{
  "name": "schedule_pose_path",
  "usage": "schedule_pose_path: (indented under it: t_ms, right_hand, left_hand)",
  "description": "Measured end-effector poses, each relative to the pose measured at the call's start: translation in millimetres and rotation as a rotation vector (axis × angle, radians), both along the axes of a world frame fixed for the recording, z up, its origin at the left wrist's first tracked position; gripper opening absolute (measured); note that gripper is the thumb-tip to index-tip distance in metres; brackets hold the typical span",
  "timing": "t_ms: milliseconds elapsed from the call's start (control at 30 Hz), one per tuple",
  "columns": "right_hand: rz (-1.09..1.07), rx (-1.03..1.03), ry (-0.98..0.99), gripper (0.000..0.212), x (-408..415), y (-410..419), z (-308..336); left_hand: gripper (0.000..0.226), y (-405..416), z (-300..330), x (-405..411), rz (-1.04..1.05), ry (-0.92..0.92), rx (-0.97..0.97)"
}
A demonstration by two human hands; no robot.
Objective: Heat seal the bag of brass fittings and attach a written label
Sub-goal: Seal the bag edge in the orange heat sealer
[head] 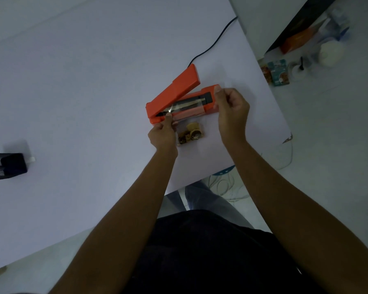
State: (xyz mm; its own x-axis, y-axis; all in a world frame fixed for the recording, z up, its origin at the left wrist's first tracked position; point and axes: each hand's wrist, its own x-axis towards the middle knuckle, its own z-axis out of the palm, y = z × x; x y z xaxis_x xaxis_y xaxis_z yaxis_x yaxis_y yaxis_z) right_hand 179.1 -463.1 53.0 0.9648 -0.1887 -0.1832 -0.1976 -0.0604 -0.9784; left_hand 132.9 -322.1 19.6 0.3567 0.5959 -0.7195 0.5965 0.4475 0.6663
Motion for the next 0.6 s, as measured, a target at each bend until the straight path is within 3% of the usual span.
schedule_pose_path:
  t_ms: [233, 400, 600]
  right_hand:
    - [0.202, -0.011, -0.14, 0.018, 22.6, 12.1, 43.7]
    - [0.277, -0.05, -0.144, 0.029, 29.6, 17.2, 50.0]
    - [0.333, -0.06, -0.154, 0.026, 28.4, 16.7, 55.6]
  left_hand:
    - [0.015, -1.0, 2.4, 2.5, 0.022, 0.017, -0.005]
    - [0.017, -1.2, 3.0, 3.3, 0.026, 0.026, -0.008]
    - [0.02, -0.1, 0.4, 3.5, 0.02, 0.019, -0.008]
